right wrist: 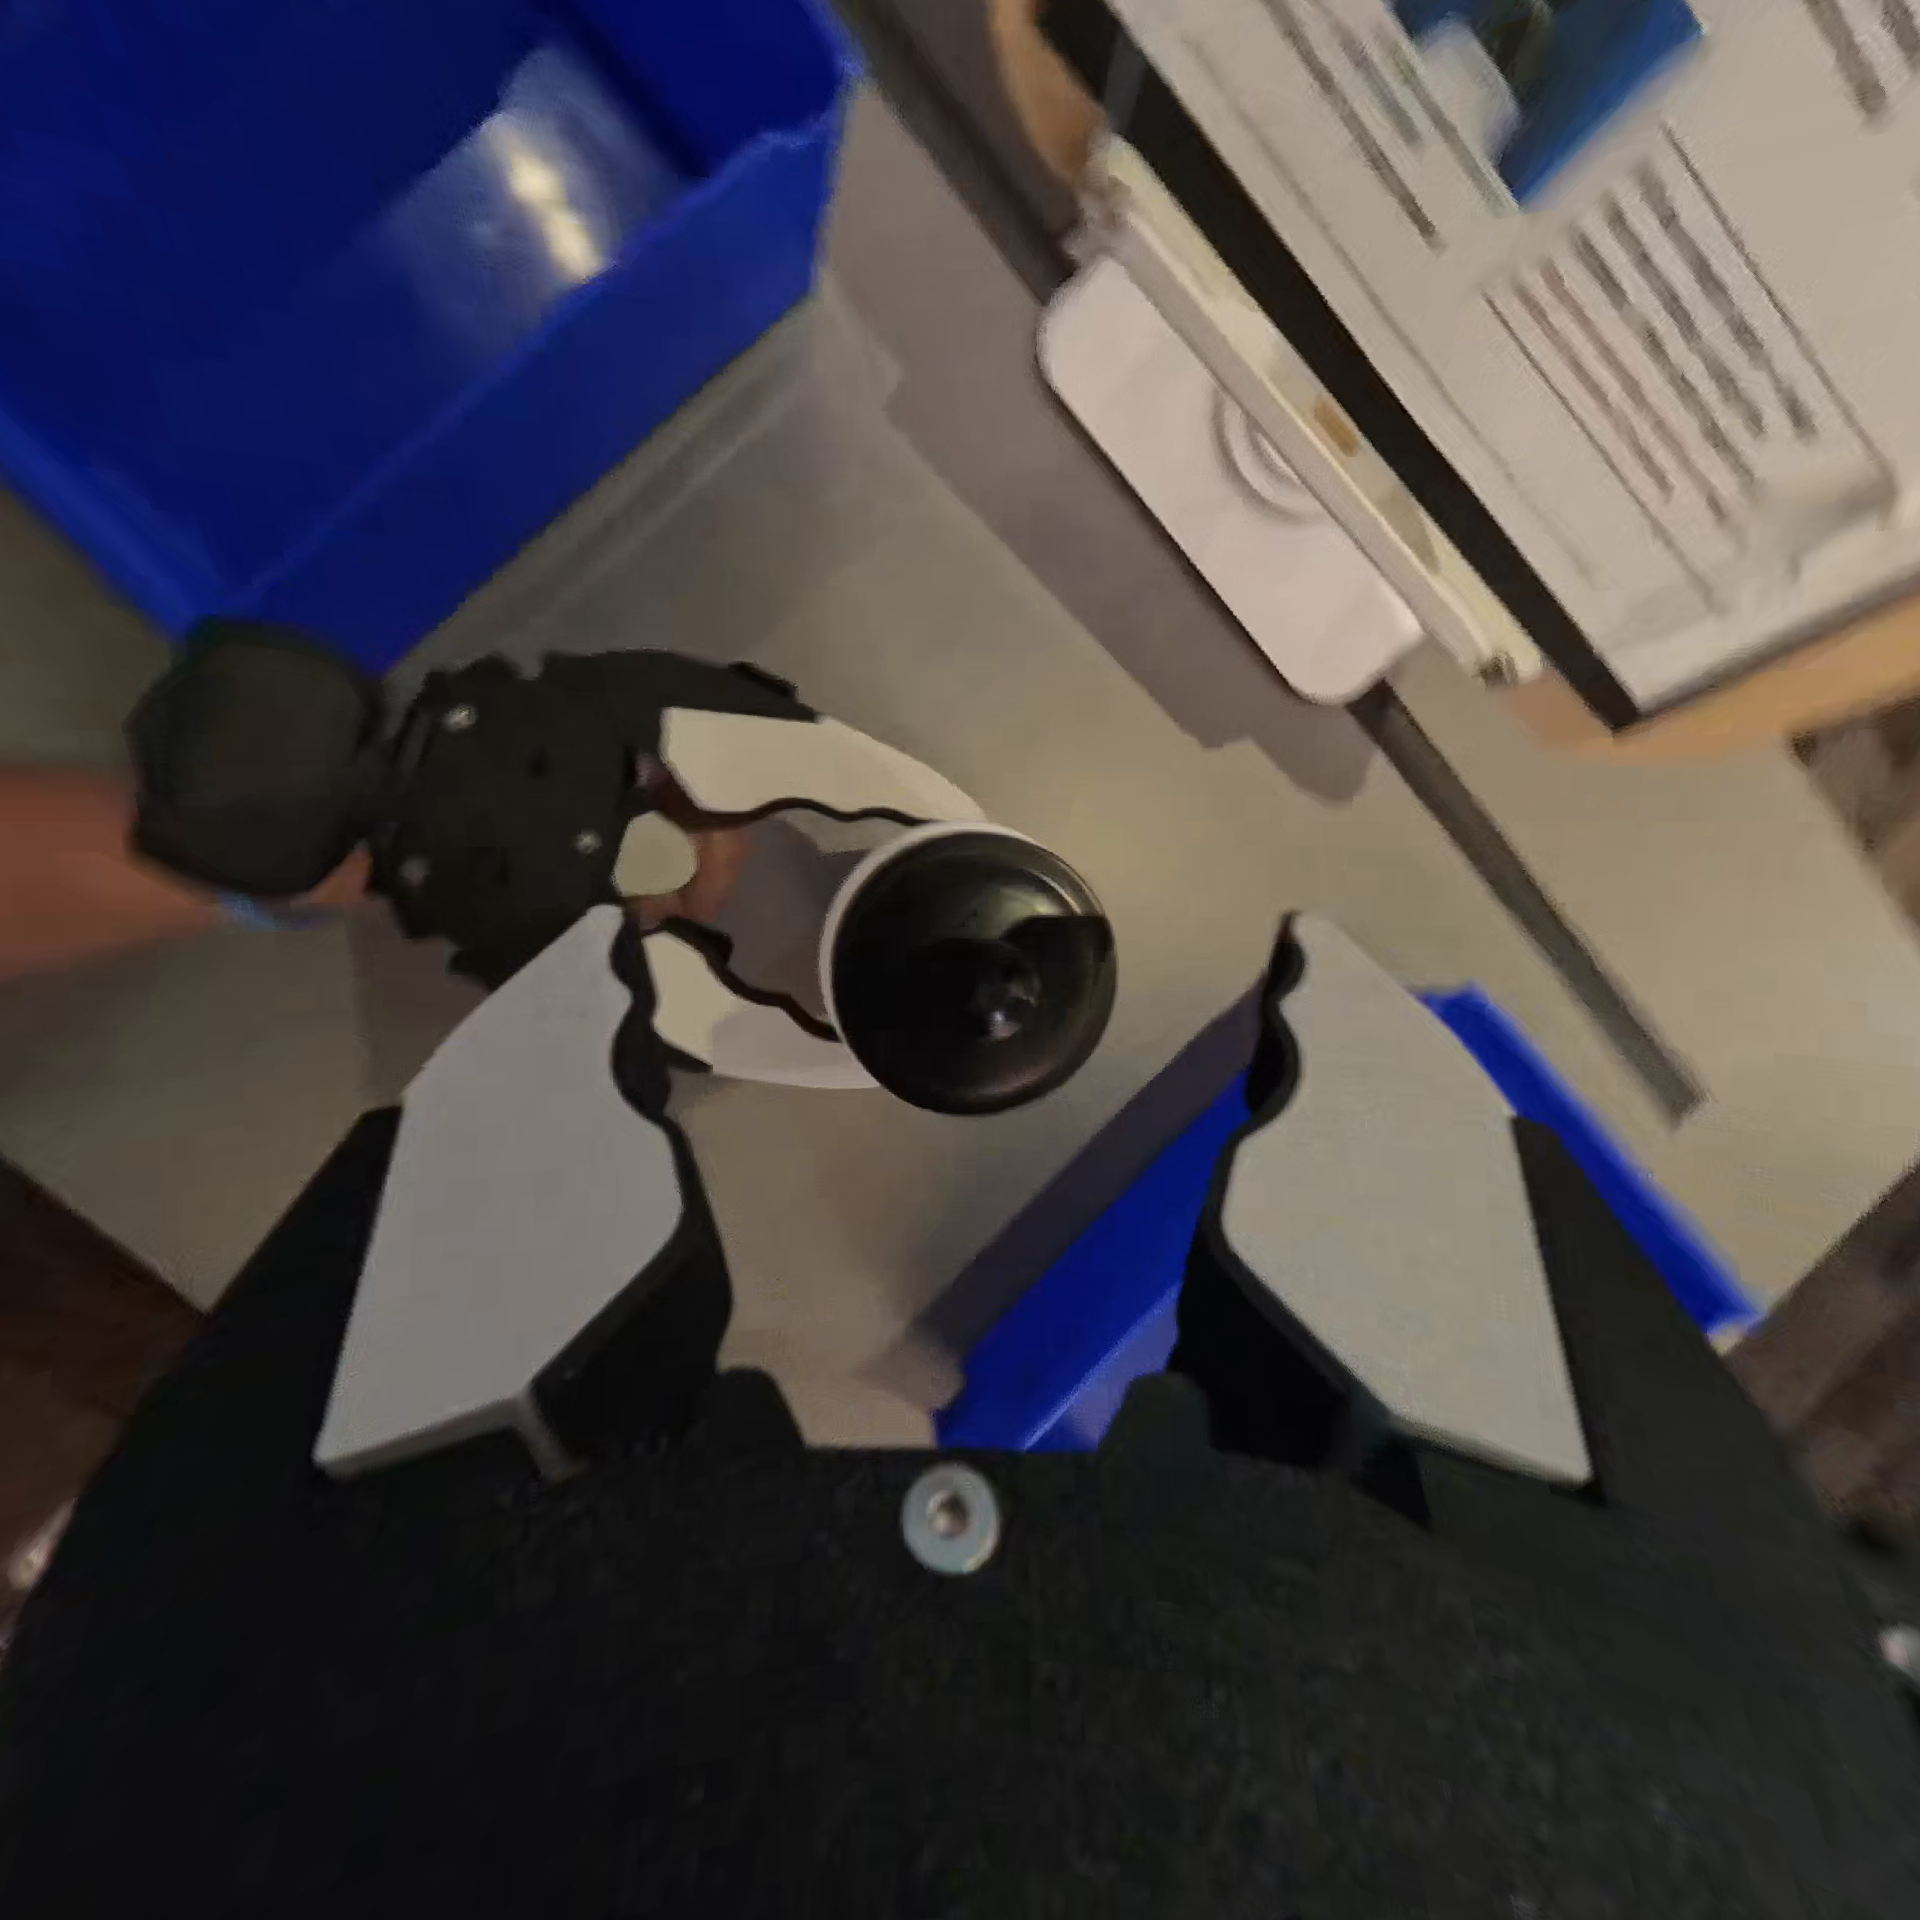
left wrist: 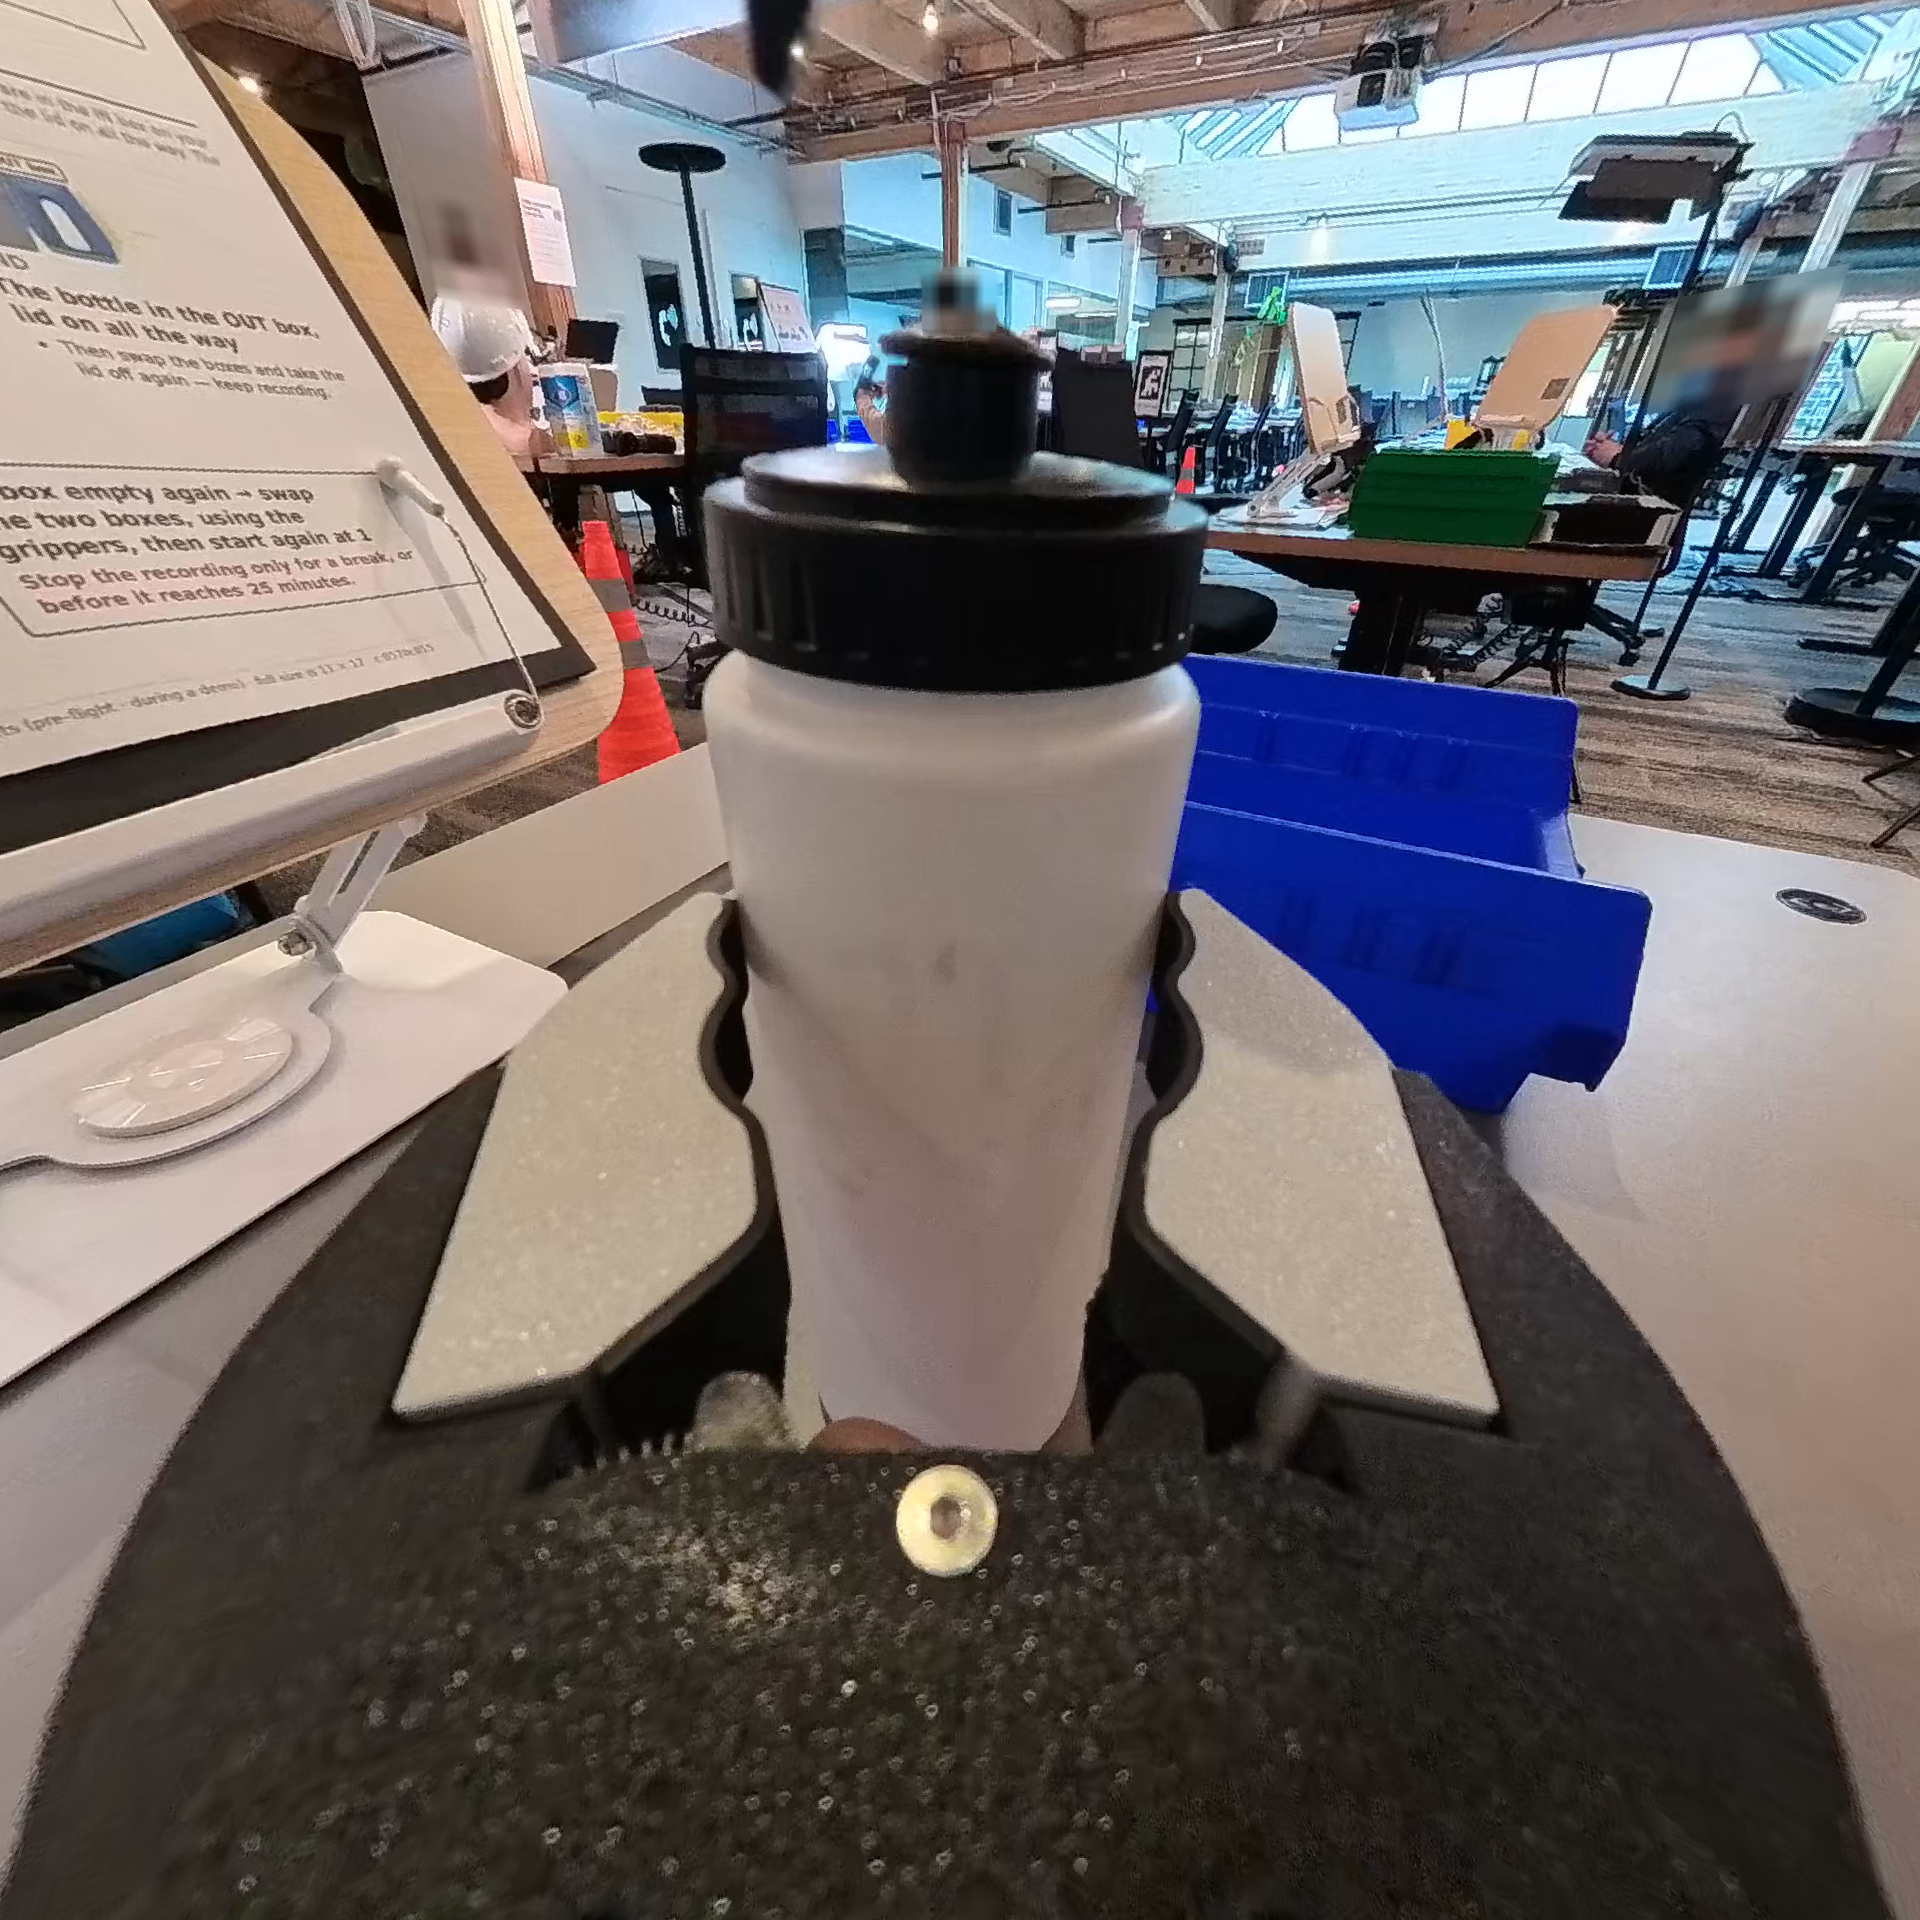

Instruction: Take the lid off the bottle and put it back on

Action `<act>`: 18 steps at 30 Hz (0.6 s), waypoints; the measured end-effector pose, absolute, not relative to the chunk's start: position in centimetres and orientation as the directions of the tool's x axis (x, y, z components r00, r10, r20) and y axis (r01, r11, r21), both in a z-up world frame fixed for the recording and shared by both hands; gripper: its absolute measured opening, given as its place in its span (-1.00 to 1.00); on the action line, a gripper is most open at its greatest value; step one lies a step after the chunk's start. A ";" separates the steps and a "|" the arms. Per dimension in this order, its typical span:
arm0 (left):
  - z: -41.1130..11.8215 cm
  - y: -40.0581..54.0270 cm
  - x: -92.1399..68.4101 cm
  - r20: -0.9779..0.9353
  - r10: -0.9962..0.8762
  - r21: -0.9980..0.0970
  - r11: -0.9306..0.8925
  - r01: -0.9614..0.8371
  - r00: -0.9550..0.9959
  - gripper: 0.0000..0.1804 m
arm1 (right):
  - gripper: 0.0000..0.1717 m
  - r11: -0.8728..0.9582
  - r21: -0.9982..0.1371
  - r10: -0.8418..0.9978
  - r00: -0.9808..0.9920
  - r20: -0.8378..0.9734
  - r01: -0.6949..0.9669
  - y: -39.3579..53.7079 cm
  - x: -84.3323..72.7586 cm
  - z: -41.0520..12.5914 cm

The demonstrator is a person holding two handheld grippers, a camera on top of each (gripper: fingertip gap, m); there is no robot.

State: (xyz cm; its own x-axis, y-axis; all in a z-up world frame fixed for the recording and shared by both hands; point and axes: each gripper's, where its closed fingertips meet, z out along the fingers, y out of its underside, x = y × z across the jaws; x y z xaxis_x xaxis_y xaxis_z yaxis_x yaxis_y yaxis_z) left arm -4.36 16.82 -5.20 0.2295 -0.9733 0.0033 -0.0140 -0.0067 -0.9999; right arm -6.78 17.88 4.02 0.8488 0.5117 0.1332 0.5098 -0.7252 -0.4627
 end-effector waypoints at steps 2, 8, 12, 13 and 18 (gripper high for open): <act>-5.3 16.9 -4.3 0.009 -0.973 -1.000 -0.012 -0.012 0.231 -0.17 | 0.22 -0.821 -0.422 0.379 0.920 0.103 0.385 17.7 -5.8 2.8; -5.4 16.9 -4.3 0.006 -0.973 -1.000 -0.011 -0.020 0.231 -0.18 | 0.11 -0.905 -0.318 0.233 0.955 0.185 0.282 17.4 -3.8 0.9; -5.4 16.9 -4.3 0.006 -0.973 -1.000 -0.011 -0.022 0.231 -0.18 | -0.14 -0.920 -0.285 0.246 0.962 0.117 0.270 17.3 -4.7 0.2; -5.4 16.9 -4.3 0.006 -0.973 -1.000 -0.012 -0.022 0.232 -0.18 | -0.20 -0.924 -0.272 0.252 0.963 0.091 0.267 17.3 -4.9 -0.2; -5.4 16.9 -4.3 0.001 -0.973 -1.000 -0.007 -0.024 0.232 -0.18 | -0.17 -0.922 -0.226 0.309 0.949 0.062 0.315 17.2 -4.9 -0.7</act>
State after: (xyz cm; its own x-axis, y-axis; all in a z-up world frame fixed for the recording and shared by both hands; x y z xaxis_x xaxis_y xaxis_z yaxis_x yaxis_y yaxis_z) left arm -4.34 16.91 -5.45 0.2315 -0.9728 0.0010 -0.0243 -0.0068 -0.9997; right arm -4.93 17.23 -0.73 0.9489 0.3094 0.0618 0.3152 -0.9216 -0.2264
